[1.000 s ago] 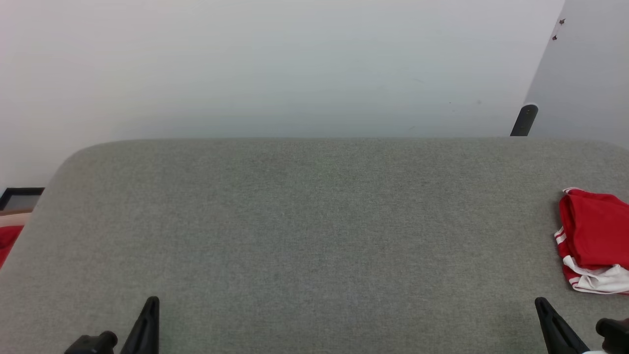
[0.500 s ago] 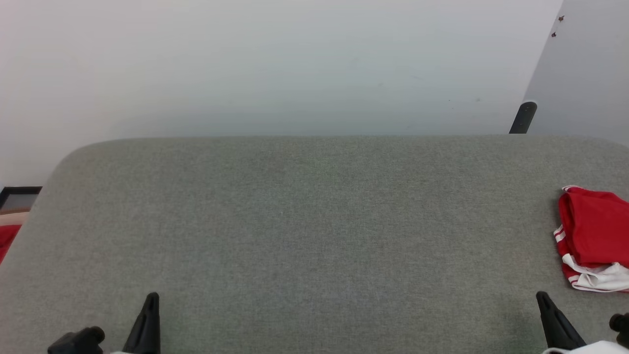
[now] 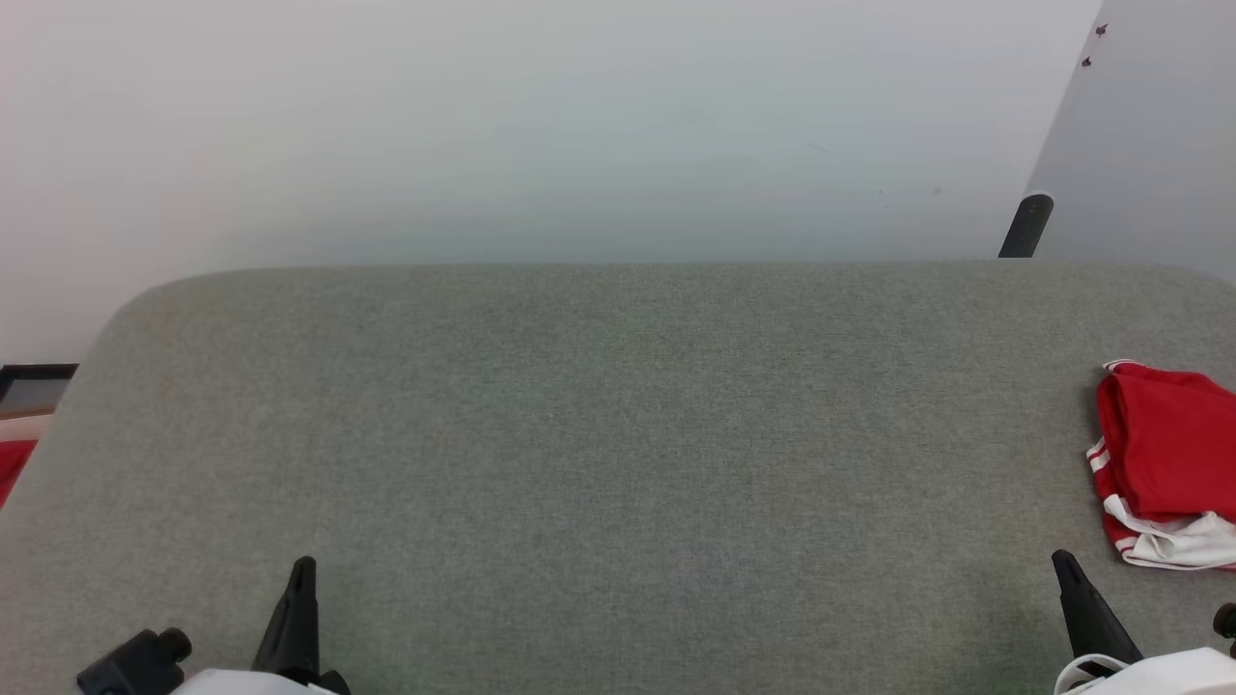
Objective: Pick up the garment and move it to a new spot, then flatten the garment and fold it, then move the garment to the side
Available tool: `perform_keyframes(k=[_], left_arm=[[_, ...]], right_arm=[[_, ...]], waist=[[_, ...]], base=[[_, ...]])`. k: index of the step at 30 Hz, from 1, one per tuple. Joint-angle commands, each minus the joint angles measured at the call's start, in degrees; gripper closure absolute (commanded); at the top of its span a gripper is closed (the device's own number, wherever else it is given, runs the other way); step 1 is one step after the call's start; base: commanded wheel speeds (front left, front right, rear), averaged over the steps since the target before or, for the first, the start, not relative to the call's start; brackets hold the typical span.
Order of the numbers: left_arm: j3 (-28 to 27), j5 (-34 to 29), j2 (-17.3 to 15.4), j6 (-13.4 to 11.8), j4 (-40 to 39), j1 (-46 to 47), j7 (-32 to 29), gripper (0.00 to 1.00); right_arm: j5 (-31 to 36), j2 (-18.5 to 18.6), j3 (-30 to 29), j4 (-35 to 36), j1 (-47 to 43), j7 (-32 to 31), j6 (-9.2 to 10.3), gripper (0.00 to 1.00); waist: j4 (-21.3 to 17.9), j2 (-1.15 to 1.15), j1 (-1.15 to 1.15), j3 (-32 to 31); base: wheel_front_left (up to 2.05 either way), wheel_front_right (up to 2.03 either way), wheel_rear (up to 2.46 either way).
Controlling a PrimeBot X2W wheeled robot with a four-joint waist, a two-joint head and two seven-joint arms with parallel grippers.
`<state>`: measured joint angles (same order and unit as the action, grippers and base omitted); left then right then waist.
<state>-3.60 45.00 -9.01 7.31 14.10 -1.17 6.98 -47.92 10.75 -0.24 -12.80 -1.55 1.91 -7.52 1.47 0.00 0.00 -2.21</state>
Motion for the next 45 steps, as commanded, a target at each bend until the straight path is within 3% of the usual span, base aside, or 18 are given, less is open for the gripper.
perform_keyframes(k=[1,45], left_arm=[[-0.4,1.8,-0.1,0.1,-0.7,1.5,-0.3,1.0],[-1.9,27.7,3.5,0.2,-0.4,5.1,-7.9,1.0]], right_arm=[[-1.8,0.1,-0.7,0.5,1.6,-0.2,0.01,1.0],[-26.0,-4.5,-4.0,-0.4,5.3,-5.0,0.03,1.0]], waist=[[0.0,0.0,0.0,0.0],[-0.7,0.0,0.0,1.1]], base=[[0.0,0.0,0.0],[0.0,0.0,0.0]])
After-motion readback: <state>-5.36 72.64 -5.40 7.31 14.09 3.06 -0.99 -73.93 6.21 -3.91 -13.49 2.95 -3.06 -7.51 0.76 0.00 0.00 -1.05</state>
